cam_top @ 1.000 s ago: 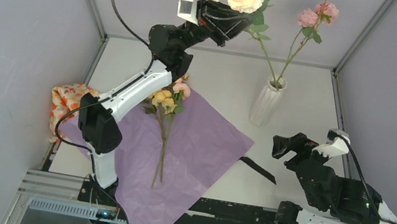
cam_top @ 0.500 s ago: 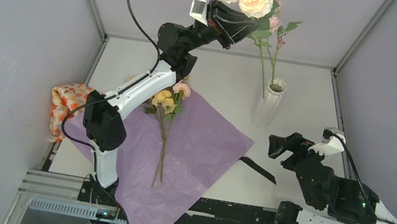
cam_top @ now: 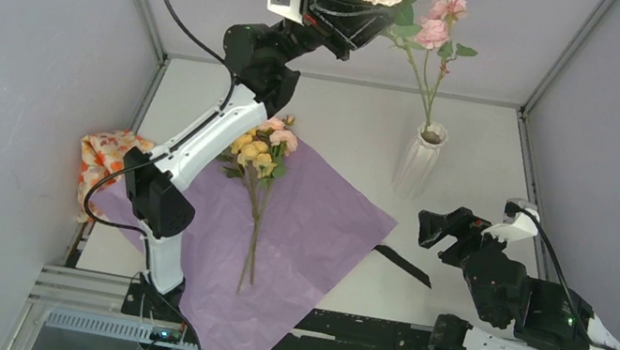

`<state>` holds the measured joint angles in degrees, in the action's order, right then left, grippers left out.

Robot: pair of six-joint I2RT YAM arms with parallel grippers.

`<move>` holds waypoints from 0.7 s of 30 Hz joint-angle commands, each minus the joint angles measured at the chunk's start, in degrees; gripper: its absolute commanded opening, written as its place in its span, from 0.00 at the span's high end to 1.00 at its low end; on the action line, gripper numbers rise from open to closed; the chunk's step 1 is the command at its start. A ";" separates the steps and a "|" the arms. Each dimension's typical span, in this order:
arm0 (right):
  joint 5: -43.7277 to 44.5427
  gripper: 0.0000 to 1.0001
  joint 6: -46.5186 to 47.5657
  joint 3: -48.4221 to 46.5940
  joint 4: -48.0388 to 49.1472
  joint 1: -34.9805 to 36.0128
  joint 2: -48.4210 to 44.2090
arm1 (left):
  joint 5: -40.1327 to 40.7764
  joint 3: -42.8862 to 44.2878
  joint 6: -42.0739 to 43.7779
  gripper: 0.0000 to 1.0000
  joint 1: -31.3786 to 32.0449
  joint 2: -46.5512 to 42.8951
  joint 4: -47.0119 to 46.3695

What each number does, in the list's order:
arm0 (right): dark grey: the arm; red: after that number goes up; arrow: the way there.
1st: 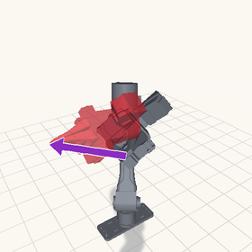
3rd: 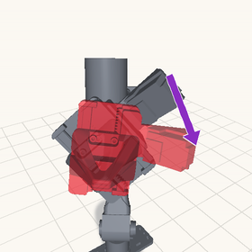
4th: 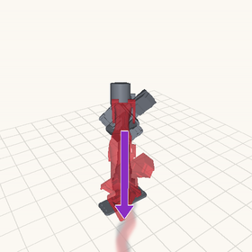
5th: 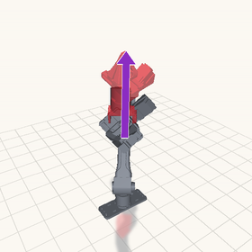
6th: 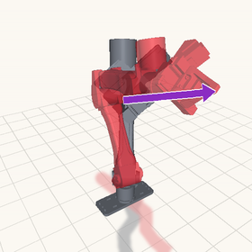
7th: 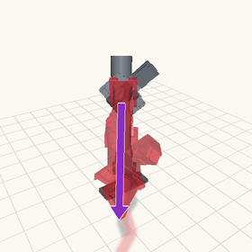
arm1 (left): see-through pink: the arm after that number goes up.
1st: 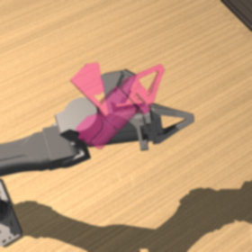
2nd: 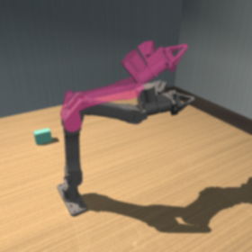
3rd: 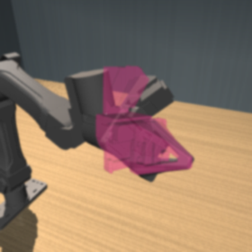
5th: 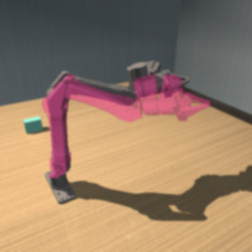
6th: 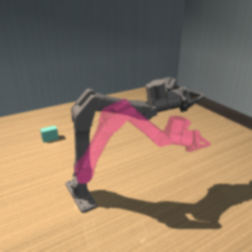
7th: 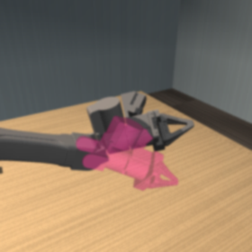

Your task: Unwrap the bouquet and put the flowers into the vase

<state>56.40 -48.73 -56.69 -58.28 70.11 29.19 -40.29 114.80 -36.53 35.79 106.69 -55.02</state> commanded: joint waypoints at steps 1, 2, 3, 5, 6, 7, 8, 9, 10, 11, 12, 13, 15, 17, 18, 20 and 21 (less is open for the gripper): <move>-0.02 0.08 2.66 -0.09 3.40 -0.28 -0.96 | -0.13 5.12 -1.52 0.97 0.59 -1.57 -1.46; -0.08 0.08 2.89 -0.06 3.63 -0.27 -1.10 | -0.28 6.05 -1.52 0.97 0.54 -1.06 -1.06; -0.07 0.08 2.93 -0.04 3.69 -0.31 -1.19 | -0.52 6.86 -1.52 0.97 0.67 -0.30 -0.52; 0.08 0.08 2.70 -0.09 3.43 -0.30 -1.35 | -0.57 7.76 -1.33 0.97 0.65 0.59 0.38; 0.24 0.08 2.60 -0.05 3.29 -0.25 -1.37 | -0.51 7.69 -1.15 0.97 0.58 0.80 0.80; 0.24 0.08 2.59 -0.04 3.19 -0.29 -1.41 | -0.50 7.25 -1.09 0.97 0.65 0.99 0.87; 0.26 0.08 2.63 -0.09 3.18 -0.31 -1.48 | -0.50 6.75 -1.08 0.97 0.66 1.24 0.82; 0.25 0.08 2.67 -0.09 3.22 -0.28 -1.50 | -0.35 6.08 -1.16 0.97 0.65 1.48 0.80; 0.32 0.08 2.63 -0.09 3.14 -0.26 -1.57 | -0.25 5.32 -1.29 0.97 0.67 1.76 0.69; 0.39 0.08 2.59 -0.09 3.14 -0.29 -1.59 | -0.01 4.76 -1.69 0.97 0.61 2.15 0.38; 0.33 0.08 2.59 -0.09 3.20 -0.28 -1.59 | 0.15 4.22 -2.42 0.97 0.62 2.71 -0.33; 0.29 0.08 2.59 -0.03 3.24 -0.27 -1.64 | 0.19 3.98 -3.34 0.97 0.64 3.46 -1.20; 0.38 0.08 2.67 -0.09 3.34 -0.27 -1.59 | 0.20 3.89 -5.06 0.97 0.63 5.02 -2.26; 0.47 0.08 2.68 -0.08 3.31 -0.26 -1.59 | 0.37 3.75 -5.74 0.97 0.60 6.26 -2.36; 0.53 0.08 2.68 -0.09 3.34 -0.24 -1.59 | 0.59 3.64 -5.90 0.97 0.60 6.66 -2.40; 0.52 0.08 2.79 0.00 3.39 -0.32 -1.72 | 0.73 3.18 -6.00 0.97 0.66 7.15 -2.25; 0.55 0.08 2.84 0.17 3.48 -0.32 -1.83 | 0.82 2.94 -5.96 0.96 0.65 7.36 -2.01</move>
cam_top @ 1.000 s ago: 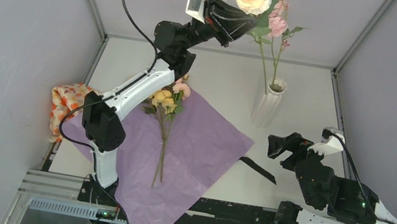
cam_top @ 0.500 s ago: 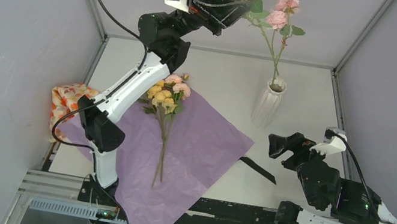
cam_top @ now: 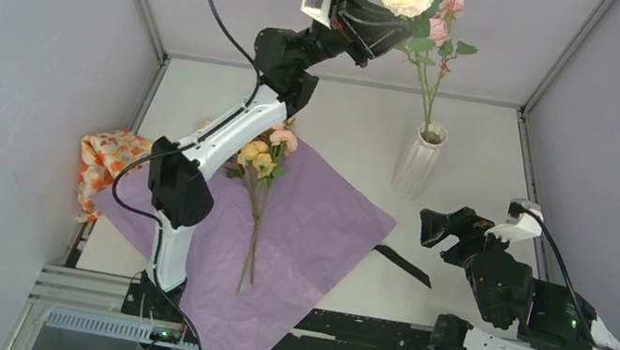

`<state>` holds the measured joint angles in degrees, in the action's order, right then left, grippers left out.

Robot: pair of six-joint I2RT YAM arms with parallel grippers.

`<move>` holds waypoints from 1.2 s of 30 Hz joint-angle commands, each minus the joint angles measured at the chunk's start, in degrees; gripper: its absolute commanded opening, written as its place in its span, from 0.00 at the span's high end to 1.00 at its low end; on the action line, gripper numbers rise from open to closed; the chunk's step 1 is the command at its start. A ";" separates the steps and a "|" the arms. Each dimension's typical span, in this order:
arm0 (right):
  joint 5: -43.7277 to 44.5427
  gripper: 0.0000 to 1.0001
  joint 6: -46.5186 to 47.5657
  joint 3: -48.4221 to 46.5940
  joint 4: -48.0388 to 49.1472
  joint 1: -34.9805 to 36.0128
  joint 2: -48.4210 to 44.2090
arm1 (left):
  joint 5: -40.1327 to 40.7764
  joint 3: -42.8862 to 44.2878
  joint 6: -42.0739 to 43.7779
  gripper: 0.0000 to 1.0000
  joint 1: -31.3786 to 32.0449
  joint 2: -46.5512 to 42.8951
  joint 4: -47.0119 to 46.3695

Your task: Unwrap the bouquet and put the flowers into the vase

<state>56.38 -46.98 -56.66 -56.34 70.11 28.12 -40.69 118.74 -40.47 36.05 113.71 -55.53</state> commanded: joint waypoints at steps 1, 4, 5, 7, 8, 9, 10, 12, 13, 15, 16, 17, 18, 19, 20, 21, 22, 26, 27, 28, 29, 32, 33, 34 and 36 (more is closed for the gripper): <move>0.45 0.08 1.08 0.43 1.68 -0.28 -0.97 | 1.47 -1.42 -1.87 0.95 0.40 0.35 -1.00; 0.06 0.08 1.10 1.38 2.37 -0.24 -1.75 | 3.04 -2.78 -0.57 0.76 0.40 0.22 1.98; -0.03 0.08 1.15 1.77 2.59 -0.31 -1.97 | 3.93 -3.38 0.15 0.64 0.36 0.00 3.24; -0.12 0.08 1.11 2.11 2.80 -0.32 -2.33 | 5.28 -4.34 2.07 0.47 0.38 -0.22 6.03; -0.26 0.08 1.05 2.25 2.89 -0.31 -2.49 | 5.55 -4.57 2.66 0.43 0.34 -0.31 6.87; -0.39 0.08 1.10 2.37 3.04 -0.31 -2.61 | 5.80 -4.79 3.09 0.38 0.36 -0.41 7.65; -0.38 0.07 1.10 2.49 3.14 -0.31 -2.69 | 5.97 -4.83 3.39 0.33 0.38 -0.48 8.25; -0.52 0.07 1.21 2.60 3.43 -0.31 -2.89 | 6.44 -4.86 3.93 0.22 0.36 -0.67 9.63; -0.62 0.07 1.39 2.73 3.65 -0.25 -2.98 | 6.76 -4.80 4.31 0.18 0.40 -0.73 10.40; -0.67 0.07 1.56 2.94 4.13 -0.23 -3.31 | 7.57 -4.45 5.42 0.12 0.51 -1.05 12.81; -0.76 0.07 1.70 3.08 4.35 -0.23 -3.56 | 7.99 -4.33 6.29 0.09 0.65 -1.34 14.49; -0.81 0.07 1.84 3.20 4.56 -0.23 -3.85 | 8.61 -4.18 7.32 0.06 0.80 -1.68 16.29; -0.95 0.07 1.95 3.37 4.79 -0.20 -4.12 | 9.13 -3.83 8.68 0.03 0.97 -1.92 18.31; -1.12 0.08 1.98 3.40 4.83 -0.19 -4.39 | 9.55 -3.30 10.07 0.01 1.23 -2.09 20.53; -1.19 0.07 1.98 3.40 4.79 -0.18 -4.70 | 9.80 -2.81 11.28 0.00 1.50 -2.14 22.50; -1.31 0.08 1.93 3.49 4.68 -0.19 -5.09 | 10.00 -2.33 12.47 0.00 1.82 -2.14 24.37; -1.40 0.08 1.77 3.56 4.52 -0.23 -5.40 | 10.27 -1.82 13.56 0.00 2.09 -2.04 26.32; -1.80 0.08 1.84 4.17 4.80 -0.11 -7.50 | 12.68 0.96 18.38 0.00 3.53 -1.14 35.12; -1.92 0.08 2.01 4.38 4.97 -0.13 -7.92 | 12.97 1.93 19.22 0.00 3.78 -0.66 37.12; -2.10 0.07 2.17 4.45 5.08 -0.12 -8.25 | 13.10 2.85 19.87 0.00 3.96 -0.24 38.80; -2.21 0.07 2.47 4.46 5.17 -0.08 -8.44 | 13.20 3.76 20.68 0.00 4.17 0.22 40.65; -2.54 0.07 2.94 4.46 4.95 -0.14 -8.73 | 13.95 5.92 22.80 0.00 4.62 1.10 45.14; -2.64 0.07 2.99 4.48 4.88 -0.07 -8.78 | 14.15 6.29 23.16 0.00 4.72 1.15 46.06; -2.78 0.07 3.18 4.46 4.88 -0.07 -8.78 | 14.27 6.42 23.42 0.00 4.73 1.10 46.78; -3.18 0.07 3.85 4.46 5.40 -0.13 -8.79 | 14.54 6.22 23.86 0.00 4.80 0.36 47.71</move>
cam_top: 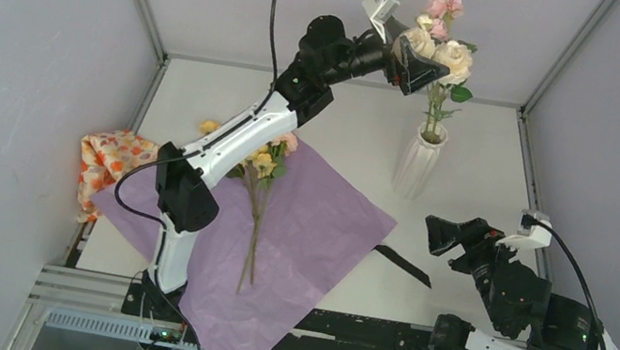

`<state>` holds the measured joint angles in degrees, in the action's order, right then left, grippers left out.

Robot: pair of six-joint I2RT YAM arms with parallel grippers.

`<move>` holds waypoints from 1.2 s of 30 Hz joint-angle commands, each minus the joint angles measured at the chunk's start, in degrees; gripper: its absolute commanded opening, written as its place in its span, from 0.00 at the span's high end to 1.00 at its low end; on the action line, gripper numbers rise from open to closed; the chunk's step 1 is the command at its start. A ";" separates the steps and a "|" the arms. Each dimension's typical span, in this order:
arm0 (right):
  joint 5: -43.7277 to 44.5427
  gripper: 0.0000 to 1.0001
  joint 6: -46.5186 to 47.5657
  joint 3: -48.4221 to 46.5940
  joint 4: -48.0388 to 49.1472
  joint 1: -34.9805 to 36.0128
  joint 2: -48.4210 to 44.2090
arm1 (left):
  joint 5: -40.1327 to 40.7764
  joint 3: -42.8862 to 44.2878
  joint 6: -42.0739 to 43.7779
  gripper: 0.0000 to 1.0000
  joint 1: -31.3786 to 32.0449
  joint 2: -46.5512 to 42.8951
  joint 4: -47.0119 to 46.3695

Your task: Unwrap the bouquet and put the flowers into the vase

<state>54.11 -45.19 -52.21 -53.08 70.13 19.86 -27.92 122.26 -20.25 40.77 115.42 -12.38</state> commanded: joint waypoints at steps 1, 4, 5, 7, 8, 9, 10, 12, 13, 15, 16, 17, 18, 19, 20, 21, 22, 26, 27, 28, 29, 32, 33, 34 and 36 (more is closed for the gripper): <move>-1.35 0.07 2.60 0.12 2.76 -0.15 -0.52 | 2.20 2.25 3.91 0.00 0.18 -1.86 4.76; -2.60 0.07 3.88 0.64 4.45 -0.13 -0.31 | 4.80 0.38 5.26 0.00 0.20 -4.40 5.26; -3.01 0.07 4.23 0.77 4.89 -0.09 -0.14 | 6.06 -0.50 6.02 0.00 0.21 -5.43 5.62; -3.56 0.06 4.44 1.02 5.46 -0.13 0.16 | 8.93 -1.96 7.90 0.00 0.23 -7.73 6.44; -3.90 0.06 4.55 1.16 5.64 -0.13 0.30 | 10.57 -2.68 8.86 0.00 0.19 -8.90 6.86; -4.08 0.06 4.61 1.22 5.76 -0.09 0.34 | 12.40 -2.98 10.40 0.00 0.11 -10.01 7.76; -4.36 0.06 4.75 1.35 5.98 -0.04 0.29 | 13.63 -3.11 11.55 0.00 0.10 -11.06 8.54; -4.85 0.06 4.97 1.63 6.34 0.00 0.03 | 15.07 -2.99 13.32 0.00 0.15 -13.15 9.88; -5.10 0.06 5.08 1.75 6.59 -0.01 -0.06 | 15.45 -2.99 13.92 0.00 0.10 -14.06 10.26; -5.51 0.06 5.42 1.76 6.95 0.00 -0.16 | 16.13 -2.90 14.53 0.00 0.17 -15.95 10.80; -5.83 0.06 5.58 1.77 7.20 -0.03 -0.25 | 16.55 -2.92 14.61 0.00 0.16 -16.67 11.02; -6.06 0.05 5.76 1.83 7.39 0.00 -0.26 | 16.98 -2.95 14.62 0.00 0.10 -17.66 11.24; -6.42 0.05 6.02 1.84 7.66 0.06 -0.19 | 17.33 -3.07 14.78 0.00 0.13 -18.24 11.46; -6.66 0.05 6.26 1.83 8.06 0.09 -0.17 | 17.97 -3.37 14.88 0.00 0.11 -18.86 11.76; -6.92 0.05 6.69 1.79 8.40 0.03 -0.09 | 18.99 -3.87 14.89 0.00 0.14 -19.61 11.94; -7.17 0.05 7.08 1.80 8.77 0.01 -0.05 | 20.21 -4.86 14.89 0.00 0.13 -20.67 11.98; -7.50 0.05 7.76 1.78 9.23 0.01 0.12 | 21.70 -6.24 15.01 0.00 0.13 -22.25 12.02; -8.91 0.04 11.55 1.50 12.23 0.01 1.86 | 34.03 -17.31 16.61 0.00 0.10 -31.15 10.55; -9.48 0.04 12.33 1.16 13.03 -0.04 2.81 | 38.30 -19.87 17.07 0.00 0.15 -33.77 10.38; -9.96 0.04 12.75 0.66 13.62 0.04 3.98 | 42.24 -22.14 17.64 0.00 0.13 -36.09 10.59; -10.45 0.04 13.26 0.09 14.41 -0.01 5.48 | 45.91 -24.50 17.97 0.00 0.06 -38.67 11.21; -13.83 0.05 15.93 -1.97 17.51 0.03 11.35 | 54.38 -32.76 16.40 0.03 0.05 -46.50 13.93; -14.81 0.05 16.90 -3.11 18.24 -0.05 13.65 | 56.30 -35.76 15.22 0.03 0.06 -49.20 14.66; -15.69 0.05 17.54 -4.64 18.50 -0.12 16.74 | 58.44 -39.13 13.61 0.04 0.07 -51.67 15.72; -17.28 0.05 18.51 -9.09 17.37 -0.52 23.48 | 61.82 -44.68 9.99 0.05 -0.01 -55.85 18.85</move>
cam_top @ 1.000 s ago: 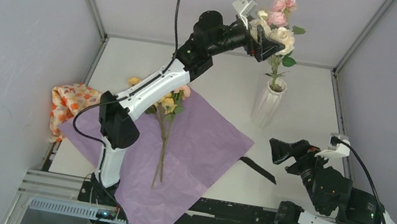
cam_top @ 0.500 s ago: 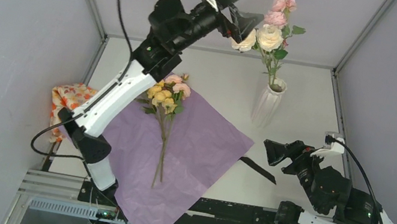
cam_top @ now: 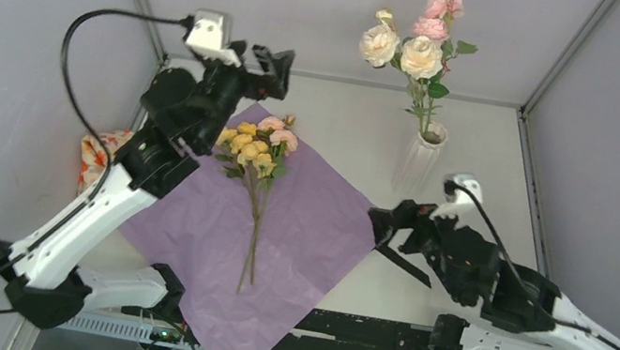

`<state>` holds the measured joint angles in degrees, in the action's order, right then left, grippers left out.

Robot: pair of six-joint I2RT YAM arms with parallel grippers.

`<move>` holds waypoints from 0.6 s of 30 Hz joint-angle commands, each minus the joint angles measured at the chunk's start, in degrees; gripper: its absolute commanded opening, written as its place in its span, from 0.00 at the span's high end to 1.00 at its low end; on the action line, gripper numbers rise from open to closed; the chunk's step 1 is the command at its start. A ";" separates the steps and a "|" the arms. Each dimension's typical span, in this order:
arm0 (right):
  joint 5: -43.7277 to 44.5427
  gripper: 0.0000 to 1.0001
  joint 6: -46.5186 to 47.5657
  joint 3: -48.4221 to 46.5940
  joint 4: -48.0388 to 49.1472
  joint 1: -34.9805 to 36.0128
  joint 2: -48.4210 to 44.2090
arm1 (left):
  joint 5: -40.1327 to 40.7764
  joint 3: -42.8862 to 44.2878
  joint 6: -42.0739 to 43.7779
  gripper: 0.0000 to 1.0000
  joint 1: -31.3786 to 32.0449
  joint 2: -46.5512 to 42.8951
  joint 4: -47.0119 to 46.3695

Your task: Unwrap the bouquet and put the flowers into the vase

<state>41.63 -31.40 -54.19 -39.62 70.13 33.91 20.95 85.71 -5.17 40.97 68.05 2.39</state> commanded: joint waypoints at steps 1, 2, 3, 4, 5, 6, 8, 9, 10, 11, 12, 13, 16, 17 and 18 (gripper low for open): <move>-5.62 0.05 4.82 -10.25 2.85 -0.67 13.03 | 14.60 -10.37 -7.24 0.05 -0.26 -10.30 6.59; -6.65 0.05 4.85 -12.02 2.16 -0.83 16.11 | 15.86 -12.31 -9.53 0.06 -0.30 -11.24 8.91; -7.96 0.05 4.84 -13.35 1.94 -0.87 18.93 | 16.45 -14.54 -12.10 0.07 -0.32 -11.83 11.05; -9.28 0.05 4.79 -14.12 2.48 -0.98 21.32 | 16.33 -16.62 -14.33 0.08 -0.44 -12.11 12.76; -10.84 0.05 4.58 -14.53 3.18 -1.04 23.23 | 15.99 -18.51 -16.58 0.09 -0.40 -11.99 14.20; -12.47 0.05 4.22 -14.80 3.90 -1.44 24.96 | 15.74 -20.30 -18.79 0.11 -0.48 -11.61 15.78; -14.91 0.05 2.75 -15.26 4.55 -2.48 28.05 | 15.97 -22.93 -22.59 0.13 -0.56 -9.84 18.97; -15.58 0.06 2.10 -15.40 4.77 -2.87 29.00 | 16.04 -24.01 -23.84 0.15 -0.72 -8.61 20.44; -15.67 0.06 1.41 -15.43 4.74 -2.97 29.50 | 16.05 -24.77 -24.76 0.16 -0.95 -7.23 21.05; -15.60 0.06 0.79 -15.44 4.54 -3.09 29.80 | 16.05 -25.24 -25.10 0.18 -1.16 -5.64 21.97; -15.30 0.06 0.03 -15.42 4.13 -3.20 29.89 | 16.05 -25.40 -25.53 0.19 -1.35 -3.80 23.60; -14.83 0.06 -0.65 -15.37 3.58 -3.34 29.82 | 15.99 -25.28 -26.11 0.20 -1.55 -2.14 24.89; -13.42 0.06 -1.74 -15.06 2.32 -3.55 28.96 | 13.73 -26.12 -27.17 0.22 -1.59 3.63 26.59; -13.27 0.06 -1.89 -14.66 2.38 -3.58 28.40 | 12.85 -26.51 -27.43 0.22 -1.53 5.44 26.53; -13.20 0.06 -2.01 -13.97 2.55 -3.66 27.70 | 12.20 -26.85 -27.84 0.23 -1.52 7.11 26.59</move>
<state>27.73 -31.29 -67.90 -37.67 67.00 64.71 35.11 59.77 -29.21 39.75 71.72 26.61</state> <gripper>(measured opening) 0.945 0.782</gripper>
